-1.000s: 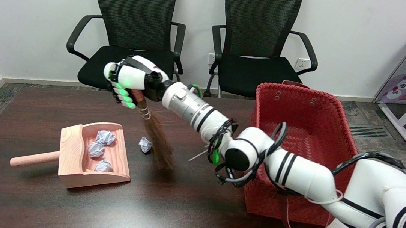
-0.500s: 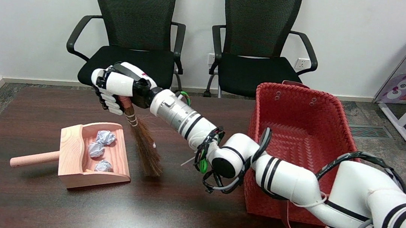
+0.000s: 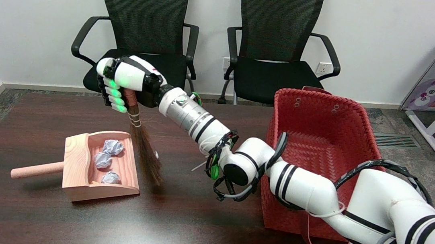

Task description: Sweep the paper ball into the dustpan.

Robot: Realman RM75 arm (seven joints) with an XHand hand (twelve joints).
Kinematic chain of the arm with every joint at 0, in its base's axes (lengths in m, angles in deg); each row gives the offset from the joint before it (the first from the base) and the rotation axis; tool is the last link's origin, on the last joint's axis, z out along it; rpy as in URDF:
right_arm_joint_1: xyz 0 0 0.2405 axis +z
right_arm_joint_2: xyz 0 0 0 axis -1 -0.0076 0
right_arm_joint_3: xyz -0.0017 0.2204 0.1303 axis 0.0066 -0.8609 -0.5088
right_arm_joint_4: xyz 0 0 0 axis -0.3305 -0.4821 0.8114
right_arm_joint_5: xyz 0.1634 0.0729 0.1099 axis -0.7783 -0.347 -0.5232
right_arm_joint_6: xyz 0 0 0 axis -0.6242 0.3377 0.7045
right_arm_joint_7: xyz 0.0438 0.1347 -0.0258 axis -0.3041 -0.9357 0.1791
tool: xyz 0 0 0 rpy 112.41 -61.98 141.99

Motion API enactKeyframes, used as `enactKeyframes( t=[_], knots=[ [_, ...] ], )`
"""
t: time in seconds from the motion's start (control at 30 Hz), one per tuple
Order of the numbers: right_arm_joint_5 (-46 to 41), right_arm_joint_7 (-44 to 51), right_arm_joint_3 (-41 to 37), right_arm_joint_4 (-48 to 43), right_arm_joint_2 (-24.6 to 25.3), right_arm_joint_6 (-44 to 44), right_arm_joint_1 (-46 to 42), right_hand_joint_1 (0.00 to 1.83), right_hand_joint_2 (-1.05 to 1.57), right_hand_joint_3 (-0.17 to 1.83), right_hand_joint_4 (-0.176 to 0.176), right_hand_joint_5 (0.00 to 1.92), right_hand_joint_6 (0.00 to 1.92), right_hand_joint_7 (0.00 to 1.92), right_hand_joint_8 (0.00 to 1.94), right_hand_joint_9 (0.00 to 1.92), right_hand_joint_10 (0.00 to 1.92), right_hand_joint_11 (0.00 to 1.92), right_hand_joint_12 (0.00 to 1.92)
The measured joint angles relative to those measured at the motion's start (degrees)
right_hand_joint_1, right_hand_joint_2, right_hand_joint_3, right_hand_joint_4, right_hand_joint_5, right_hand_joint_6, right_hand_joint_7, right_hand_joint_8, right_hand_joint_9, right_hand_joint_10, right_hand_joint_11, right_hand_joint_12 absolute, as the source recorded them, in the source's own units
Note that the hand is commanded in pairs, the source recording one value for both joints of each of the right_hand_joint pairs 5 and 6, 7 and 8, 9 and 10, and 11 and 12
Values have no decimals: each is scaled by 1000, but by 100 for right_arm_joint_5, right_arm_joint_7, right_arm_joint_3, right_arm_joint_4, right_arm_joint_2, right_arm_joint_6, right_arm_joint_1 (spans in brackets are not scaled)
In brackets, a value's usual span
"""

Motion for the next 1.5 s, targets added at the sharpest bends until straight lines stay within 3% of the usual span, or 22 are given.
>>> enactKeyframes(
  t=[0.13,0.6,0.73,1.0,1.5],
  knots=[
    [-8,-563,-24,-99,43,113,20,831,1086,1688,-5,1920,1920,1920,1920,1920,1920,1920,1920],
    [-164,-2838,-100,-325,59,891,60,832,1264,1460,-7,1920,1920,1920,1920,1920,1920,1920,1920],
    [-179,-3069,-127,-315,-15,1023,93,839,1393,1507,-5,1920,1920,1920,1920,1920,1920,1920,1920],
    [-188,-2691,-162,-203,-288,1068,199,850,1485,1595,-3,1920,1920,1920,1920,1920,1920,1920,1920],
    [-206,-1301,-331,212,-1221,376,379,852,1542,1587,-2,1920,1920,1920,1920,1920,1920,1920,1920]
  ],
)
